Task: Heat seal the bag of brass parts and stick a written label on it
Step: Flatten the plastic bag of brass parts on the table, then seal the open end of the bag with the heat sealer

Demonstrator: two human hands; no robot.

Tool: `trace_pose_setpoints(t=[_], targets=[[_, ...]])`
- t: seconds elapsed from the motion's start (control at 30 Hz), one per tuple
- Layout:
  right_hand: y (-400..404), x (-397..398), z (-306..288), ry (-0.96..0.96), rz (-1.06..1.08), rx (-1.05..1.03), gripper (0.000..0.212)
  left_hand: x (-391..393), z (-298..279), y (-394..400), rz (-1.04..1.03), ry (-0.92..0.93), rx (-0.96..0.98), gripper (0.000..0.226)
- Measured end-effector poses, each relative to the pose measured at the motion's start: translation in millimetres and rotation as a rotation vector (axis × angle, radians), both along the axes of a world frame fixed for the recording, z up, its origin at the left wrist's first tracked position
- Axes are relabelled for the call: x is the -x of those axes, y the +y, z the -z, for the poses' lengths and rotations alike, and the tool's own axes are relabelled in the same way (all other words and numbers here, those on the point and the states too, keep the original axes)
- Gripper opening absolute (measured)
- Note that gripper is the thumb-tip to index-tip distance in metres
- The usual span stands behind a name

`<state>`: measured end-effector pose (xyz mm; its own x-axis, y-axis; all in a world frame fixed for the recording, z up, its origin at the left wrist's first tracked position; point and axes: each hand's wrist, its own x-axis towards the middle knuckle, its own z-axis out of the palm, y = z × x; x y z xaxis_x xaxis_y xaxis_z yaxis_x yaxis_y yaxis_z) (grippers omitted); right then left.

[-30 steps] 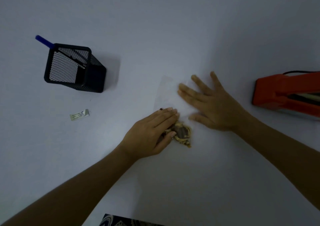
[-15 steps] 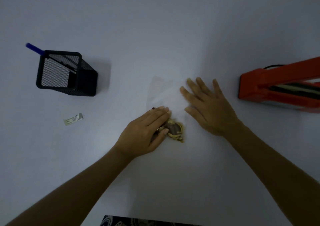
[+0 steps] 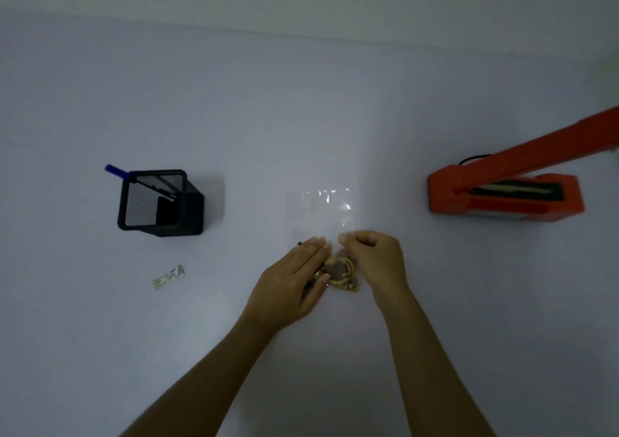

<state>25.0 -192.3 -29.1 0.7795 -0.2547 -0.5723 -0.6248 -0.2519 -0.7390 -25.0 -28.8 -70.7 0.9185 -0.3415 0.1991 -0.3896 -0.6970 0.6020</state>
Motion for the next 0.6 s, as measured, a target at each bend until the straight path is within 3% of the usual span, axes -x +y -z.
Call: trace_pose_setpoints(t=[0.1,0.17,0.27,0.33,0.5,0.6], targets=[[-1,3,-3,0.001,0.047,-0.141,0.002,0,-3,1,-0.013,-0.057,0.044,0.048],[-4,5,-5,-0.005,0.047,-0.18,0.005,-4,-10,3,-0.136,-0.016,0.125,0.053],[-9,11,-13,0.001,0.063,-0.266,0.009,-12,-30,1,-0.474,0.206,0.421,0.06],[-14,17,-21,-0.02,0.07,-0.299,0.01,-21,-45,-5,-0.588,0.405,0.643,0.06],[-28,29,-41,-0.065,0.162,-0.355,0.011,-39,-69,-24,-0.39,0.836,0.798,0.023],[-51,39,-58,-0.108,0.221,-0.391,0.009,-42,-82,-45,-0.29,0.913,0.801,0.017]])
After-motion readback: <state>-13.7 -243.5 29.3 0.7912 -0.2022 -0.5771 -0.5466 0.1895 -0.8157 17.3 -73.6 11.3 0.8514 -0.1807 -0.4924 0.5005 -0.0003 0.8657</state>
